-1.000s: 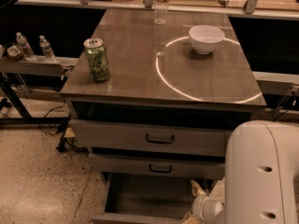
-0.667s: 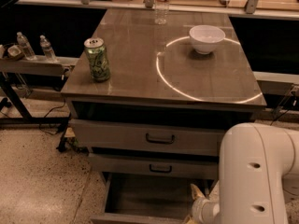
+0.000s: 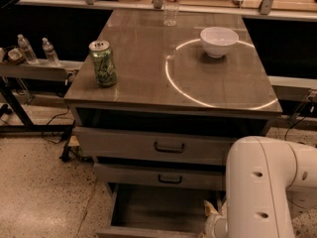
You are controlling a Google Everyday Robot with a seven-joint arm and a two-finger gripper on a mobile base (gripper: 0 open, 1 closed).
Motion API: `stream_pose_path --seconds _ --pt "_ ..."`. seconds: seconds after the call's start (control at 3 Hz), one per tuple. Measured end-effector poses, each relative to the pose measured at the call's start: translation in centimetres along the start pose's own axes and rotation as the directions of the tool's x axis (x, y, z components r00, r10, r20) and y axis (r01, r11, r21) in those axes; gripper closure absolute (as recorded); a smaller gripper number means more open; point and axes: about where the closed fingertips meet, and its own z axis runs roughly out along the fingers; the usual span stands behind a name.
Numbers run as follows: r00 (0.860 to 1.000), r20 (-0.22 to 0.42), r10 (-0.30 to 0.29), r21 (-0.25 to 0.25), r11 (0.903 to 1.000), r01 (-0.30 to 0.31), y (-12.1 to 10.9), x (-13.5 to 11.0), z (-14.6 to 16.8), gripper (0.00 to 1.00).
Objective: Close bottom drawer
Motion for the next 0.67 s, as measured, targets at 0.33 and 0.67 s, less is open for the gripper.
stream_pose_path --seconds 0.33,0.67 --pt "1.0 0.005 0.016 0.0 0.9999 -0.016 0.3 1.3 1.4 0.0" --pt "1.0 0.021 0.022 0.006 0.9997 -0.022 0.3 2.0 2.5 0.02"
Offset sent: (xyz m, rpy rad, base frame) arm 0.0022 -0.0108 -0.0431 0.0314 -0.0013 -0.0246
